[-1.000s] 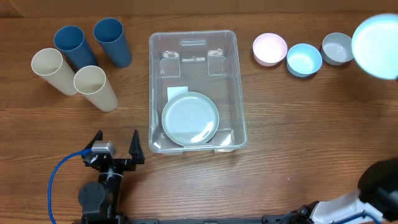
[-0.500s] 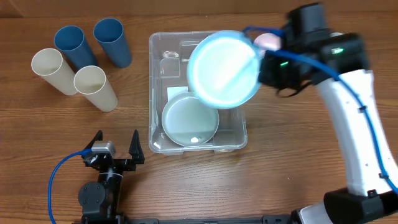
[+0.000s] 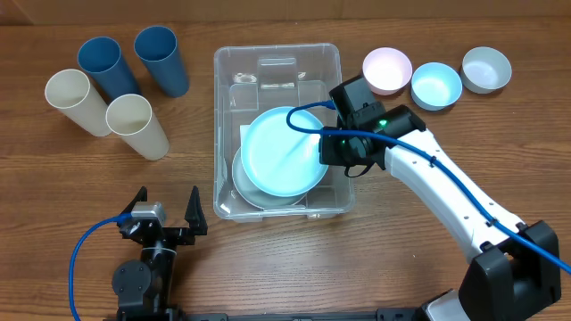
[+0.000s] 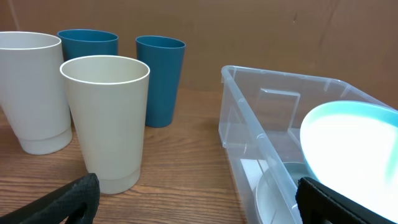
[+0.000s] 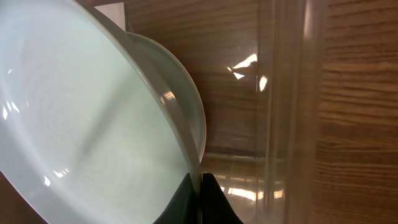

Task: Pack container
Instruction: 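Carry the light-blue plate over the bin and lower it, then release the light-blue plate and retract the right arm, then grasp the light-blue bowl with the right gripper and lift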

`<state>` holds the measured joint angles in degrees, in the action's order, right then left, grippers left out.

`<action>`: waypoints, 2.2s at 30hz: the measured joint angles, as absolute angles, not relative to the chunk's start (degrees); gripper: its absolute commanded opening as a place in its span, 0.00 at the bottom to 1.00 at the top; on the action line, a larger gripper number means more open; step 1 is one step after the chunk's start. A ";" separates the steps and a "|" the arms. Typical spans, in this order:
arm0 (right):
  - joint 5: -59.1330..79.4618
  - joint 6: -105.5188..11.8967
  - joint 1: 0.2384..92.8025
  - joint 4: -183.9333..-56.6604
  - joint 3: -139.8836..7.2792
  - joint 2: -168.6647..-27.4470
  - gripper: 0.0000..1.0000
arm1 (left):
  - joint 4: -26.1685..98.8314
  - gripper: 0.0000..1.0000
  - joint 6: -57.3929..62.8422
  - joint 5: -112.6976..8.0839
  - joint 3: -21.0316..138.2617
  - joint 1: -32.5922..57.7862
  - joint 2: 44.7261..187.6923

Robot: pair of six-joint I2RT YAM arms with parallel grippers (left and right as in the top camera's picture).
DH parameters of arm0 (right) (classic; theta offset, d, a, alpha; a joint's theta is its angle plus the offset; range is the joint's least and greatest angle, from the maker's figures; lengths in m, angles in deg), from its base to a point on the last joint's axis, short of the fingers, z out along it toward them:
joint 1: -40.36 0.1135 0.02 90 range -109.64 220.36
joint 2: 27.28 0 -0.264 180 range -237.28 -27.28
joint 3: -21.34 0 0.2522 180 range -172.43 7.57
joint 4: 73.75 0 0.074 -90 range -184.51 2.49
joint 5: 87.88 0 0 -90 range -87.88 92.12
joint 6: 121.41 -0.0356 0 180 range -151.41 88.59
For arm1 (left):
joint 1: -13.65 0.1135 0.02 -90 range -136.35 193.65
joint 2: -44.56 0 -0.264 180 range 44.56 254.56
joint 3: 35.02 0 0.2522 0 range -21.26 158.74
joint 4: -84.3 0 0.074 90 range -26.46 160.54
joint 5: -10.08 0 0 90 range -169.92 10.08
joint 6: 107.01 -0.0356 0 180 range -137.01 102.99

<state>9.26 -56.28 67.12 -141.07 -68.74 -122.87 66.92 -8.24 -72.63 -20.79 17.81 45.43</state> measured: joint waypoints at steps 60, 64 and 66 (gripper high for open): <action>-6.89 -70.53 29.66 -148.57 -106.31 -157.12 0.56 | 66.90 1.00 -8.24 -72.63 -20.79 17.81 45.43; -7.35 -71.33 27.73 -149.03 -106.31 -158.98 0.37 | 66.92 1.00 -8.24 -72.66 -20.79 17.81 45.43; -7.40 -71.47 27.54 -148.33 -105.94 -159.35 0.30 | 66.92 1.00 -8.21 -72.66 -20.79 17.81 45.43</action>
<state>-7.40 -71.47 27.54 -148.33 -105.94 -159.35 66.92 -8.21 -72.66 -20.79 17.81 45.43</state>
